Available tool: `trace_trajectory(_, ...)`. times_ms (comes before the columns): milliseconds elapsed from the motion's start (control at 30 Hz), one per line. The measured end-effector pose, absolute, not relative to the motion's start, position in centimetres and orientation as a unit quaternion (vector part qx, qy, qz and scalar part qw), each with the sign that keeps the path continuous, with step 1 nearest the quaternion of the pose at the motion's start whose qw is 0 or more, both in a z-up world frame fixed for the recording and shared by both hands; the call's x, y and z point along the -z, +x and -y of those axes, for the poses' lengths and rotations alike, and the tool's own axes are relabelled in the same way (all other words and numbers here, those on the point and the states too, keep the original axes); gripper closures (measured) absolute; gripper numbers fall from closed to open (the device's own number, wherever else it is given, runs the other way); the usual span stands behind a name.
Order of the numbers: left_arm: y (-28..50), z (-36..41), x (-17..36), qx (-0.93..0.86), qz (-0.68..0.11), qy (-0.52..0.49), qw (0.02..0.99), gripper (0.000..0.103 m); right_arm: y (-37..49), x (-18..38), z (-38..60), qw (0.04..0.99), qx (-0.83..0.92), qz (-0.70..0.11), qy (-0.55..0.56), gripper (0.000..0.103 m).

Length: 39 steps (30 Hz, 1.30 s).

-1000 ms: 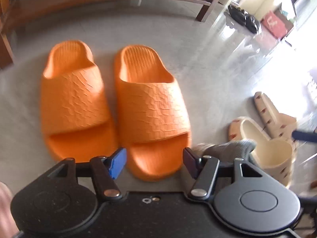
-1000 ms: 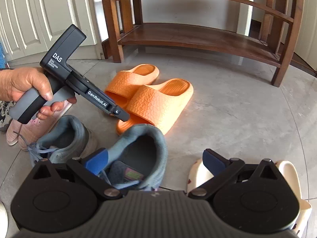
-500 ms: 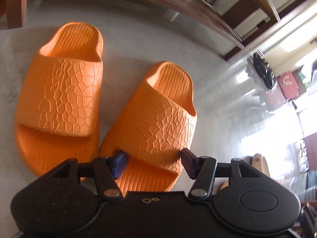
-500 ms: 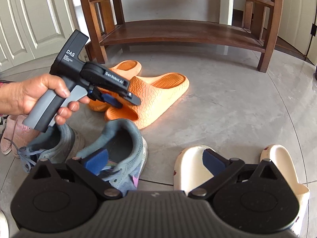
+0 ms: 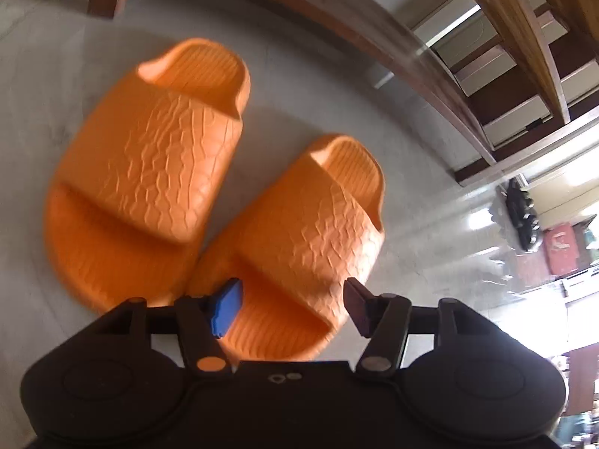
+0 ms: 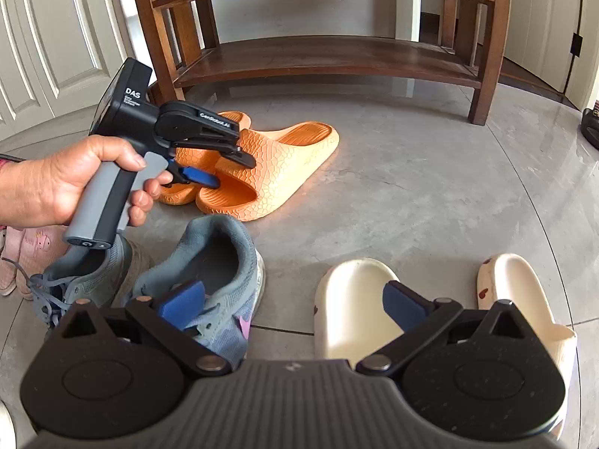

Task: Organize scattered shoes
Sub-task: 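Move the right tool to the cream heart-print slides and lower over them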

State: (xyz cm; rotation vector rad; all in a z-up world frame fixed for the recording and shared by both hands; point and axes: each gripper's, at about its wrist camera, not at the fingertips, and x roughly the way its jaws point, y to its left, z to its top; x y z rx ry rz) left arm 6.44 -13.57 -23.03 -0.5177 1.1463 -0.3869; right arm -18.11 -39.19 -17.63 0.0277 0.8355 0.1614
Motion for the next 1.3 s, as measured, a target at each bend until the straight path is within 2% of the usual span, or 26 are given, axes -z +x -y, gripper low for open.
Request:
trace_trajectory(133, 4.0, 14.7, 20.2, 0.237, -0.527, -0.183, 0.796, 0.041, -19.9, 17.7, 41.3, 0.915, -0.049, -0.399, 0.035, 0.0)
trace_trajectory(167, 3.0, 15.4, 19.2, 0.256, -0.524, -0.152, 0.798, 0.037, -20.2, 17.8, 41.7, 0.915, -0.042, -0.399, 0.04, 0.0)
trace_trajectory(300, -0.6, 18.6, 15.7, 0.346, -0.499, -0.014, 0.794, 0.035, -23.0, 18.6, 44.4, 0.915, 0.006, -0.392, 0.094, 0.0)
trace_trajectory(500, -5.3, 22.0, 10.5, 0.432, -0.427, 0.142, 0.782, 0.034, -26.6, 19.6, 47.1, 0.909, 0.071, -0.399, 0.098, 0.0)
trace_trajectory(533, -5.6, 22.3, 10.0, 0.434, -0.421, 0.152, 0.782, 0.034, -27.2, 19.8, 47.8, 0.906, 0.081, -0.404, 0.1, 0.0)
trace_trajectory(633, -6.4, 22.8, 8.4, 0.431, -0.418, 0.165, 0.782, 0.021, -28.8, 20.5, 49.2, 0.9, 0.107, -0.413, 0.088, 0.0)
trace_trajectory(1033, -8.9, 23.7, 10.8, 0.443, -0.436, 0.168, 0.765, 0.021, -29.7, 24.0, 50.9, 0.902, 0.089, -0.421, 0.035, 0.001)
trace_trajectory(1300, -10.5, 24.8, 10.3, 0.466, -0.402, 0.198, 0.763, 0.02, -27.1, 26.2, 51.4, 0.906, 0.056, -0.419, 0.007, 0.001)
